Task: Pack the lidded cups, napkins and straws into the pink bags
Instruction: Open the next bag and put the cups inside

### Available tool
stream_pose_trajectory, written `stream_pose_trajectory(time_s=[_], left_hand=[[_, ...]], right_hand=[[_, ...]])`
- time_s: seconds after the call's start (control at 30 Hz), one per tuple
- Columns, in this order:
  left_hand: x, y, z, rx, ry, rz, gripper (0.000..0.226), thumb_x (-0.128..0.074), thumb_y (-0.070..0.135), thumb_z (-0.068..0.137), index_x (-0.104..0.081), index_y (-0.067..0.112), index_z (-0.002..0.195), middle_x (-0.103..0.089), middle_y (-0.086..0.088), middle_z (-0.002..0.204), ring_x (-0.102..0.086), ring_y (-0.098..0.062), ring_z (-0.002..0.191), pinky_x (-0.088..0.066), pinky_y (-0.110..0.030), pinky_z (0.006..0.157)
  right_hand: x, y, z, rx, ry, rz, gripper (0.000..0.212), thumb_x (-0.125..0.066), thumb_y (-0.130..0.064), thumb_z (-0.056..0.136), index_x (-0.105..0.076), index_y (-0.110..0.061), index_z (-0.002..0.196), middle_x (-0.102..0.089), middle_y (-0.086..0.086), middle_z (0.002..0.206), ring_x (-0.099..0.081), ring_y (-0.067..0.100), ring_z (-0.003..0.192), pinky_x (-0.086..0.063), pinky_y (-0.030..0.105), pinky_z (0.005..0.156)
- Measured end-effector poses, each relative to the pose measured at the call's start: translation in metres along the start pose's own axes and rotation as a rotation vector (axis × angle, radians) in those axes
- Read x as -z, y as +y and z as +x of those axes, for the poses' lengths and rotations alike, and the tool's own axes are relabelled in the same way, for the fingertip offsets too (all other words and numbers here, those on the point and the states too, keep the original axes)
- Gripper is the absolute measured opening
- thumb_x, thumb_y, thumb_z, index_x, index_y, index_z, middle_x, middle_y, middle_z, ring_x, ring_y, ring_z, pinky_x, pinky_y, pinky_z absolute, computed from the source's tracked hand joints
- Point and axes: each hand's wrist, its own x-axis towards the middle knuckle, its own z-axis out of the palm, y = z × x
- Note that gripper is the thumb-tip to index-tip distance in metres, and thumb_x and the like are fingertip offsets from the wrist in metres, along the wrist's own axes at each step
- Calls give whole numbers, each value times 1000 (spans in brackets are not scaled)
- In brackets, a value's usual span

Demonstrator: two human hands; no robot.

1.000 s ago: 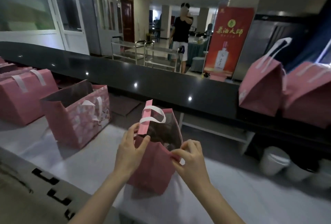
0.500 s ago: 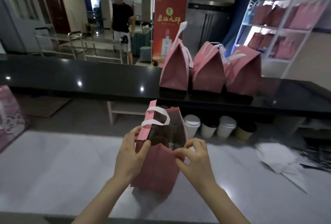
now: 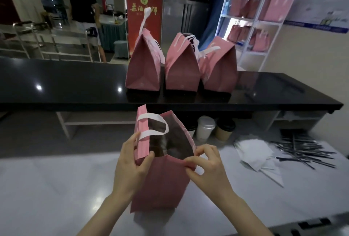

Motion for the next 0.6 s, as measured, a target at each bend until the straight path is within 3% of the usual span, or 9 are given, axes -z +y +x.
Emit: stream_pose_trajectory(time_s=[0.1,0.3,0.4,0.5,0.6], left_hand=[[-14,8,-3,16,25,13,76,-53,64,70,-40,34,138,-49,11,135,-51,-10,116,-48,-25,84],[-51,31,-20,32,120,55,69,-53,59,72,-42,35,136,-52,9,131,-54,-14,114,-53,-33,84],[-72,45,-29,59,172,74,63,-53,52,76,-43,35,135,-53,9,129,-55,-10,109,-48,-19,79],[-85,59,-33,84,183,65,56,-50,50,76,-46,38,131,-56,11,125,-56,-3,107,-42,-8,77],[-92,70,-33,120,238,94,49,-53,42,82,-49,35,131,-55,9,127,-56,-9,111,-43,-14,82]], right_hand=[[7,18,2,23,-19,39,17,-83,-13,69,-76,-25,79,-55,-4,83,-49,15,88,-41,14,75],[22,55,8,165,-44,123,11,-82,-17,72,-77,-23,79,-55,-2,82,-50,17,86,-44,18,70],[35,76,15,239,-83,178,12,-82,-15,73,-77,-22,81,-56,0,82,-51,20,87,-49,25,67],[47,96,19,275,-174,293,15,-76,-27,79,-75,-23,94,-56,-3,94,-50,16,96,-48,23,79],[59,124,25,227,-281,458,31,-59,-45,89,-65,-30,115,-51,-15,114,-49,5,111,-40,15,94]])
